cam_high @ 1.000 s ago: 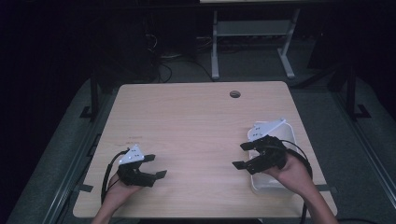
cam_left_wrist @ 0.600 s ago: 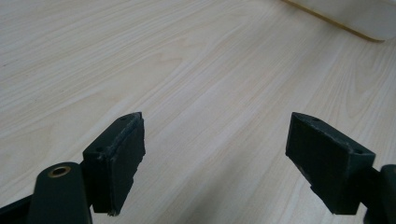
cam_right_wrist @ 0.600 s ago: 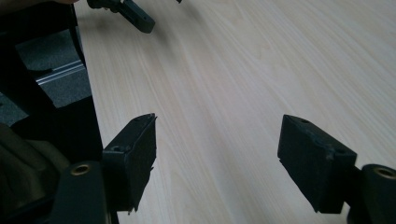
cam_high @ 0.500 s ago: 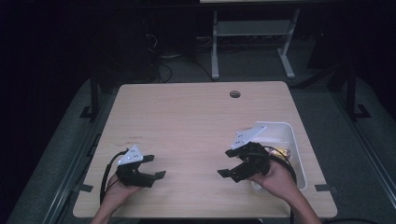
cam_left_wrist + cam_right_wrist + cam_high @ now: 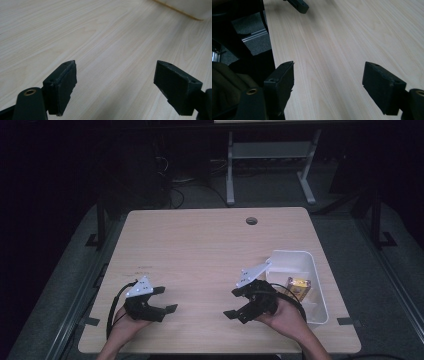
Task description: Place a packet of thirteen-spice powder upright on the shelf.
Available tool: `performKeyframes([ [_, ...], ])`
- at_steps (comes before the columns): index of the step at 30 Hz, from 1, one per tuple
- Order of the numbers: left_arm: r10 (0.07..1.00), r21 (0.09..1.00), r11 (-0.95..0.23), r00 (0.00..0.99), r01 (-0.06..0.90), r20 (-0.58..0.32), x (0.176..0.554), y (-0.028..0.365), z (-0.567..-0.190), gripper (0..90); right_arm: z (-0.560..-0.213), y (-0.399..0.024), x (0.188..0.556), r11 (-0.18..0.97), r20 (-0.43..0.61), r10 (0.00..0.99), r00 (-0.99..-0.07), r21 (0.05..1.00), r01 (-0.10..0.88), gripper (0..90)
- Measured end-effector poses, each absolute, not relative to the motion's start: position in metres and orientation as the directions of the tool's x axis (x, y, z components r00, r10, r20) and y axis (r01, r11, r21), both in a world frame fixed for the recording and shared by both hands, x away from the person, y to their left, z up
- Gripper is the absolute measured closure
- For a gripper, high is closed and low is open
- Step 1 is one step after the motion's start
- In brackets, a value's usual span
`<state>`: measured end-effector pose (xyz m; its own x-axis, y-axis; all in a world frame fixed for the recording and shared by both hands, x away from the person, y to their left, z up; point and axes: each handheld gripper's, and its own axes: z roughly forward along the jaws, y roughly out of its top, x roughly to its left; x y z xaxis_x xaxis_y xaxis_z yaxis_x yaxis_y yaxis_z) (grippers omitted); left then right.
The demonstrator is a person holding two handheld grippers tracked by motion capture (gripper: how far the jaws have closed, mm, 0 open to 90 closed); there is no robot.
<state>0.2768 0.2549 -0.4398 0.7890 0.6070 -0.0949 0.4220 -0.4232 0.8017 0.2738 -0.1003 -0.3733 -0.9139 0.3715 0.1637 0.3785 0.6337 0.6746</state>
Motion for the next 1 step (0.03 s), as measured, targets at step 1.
performKeyframes([
  [1, 0.607, 0.802, -0.424, 0.789, 0.422, -0.094, 0.2770, 0.2551, -0.4397, 17.9, -0.3724, -0.1010, 0.2733, 0.632, 0.166, 0.371, -0.914, 0.675, 0.379, 24.5],
])
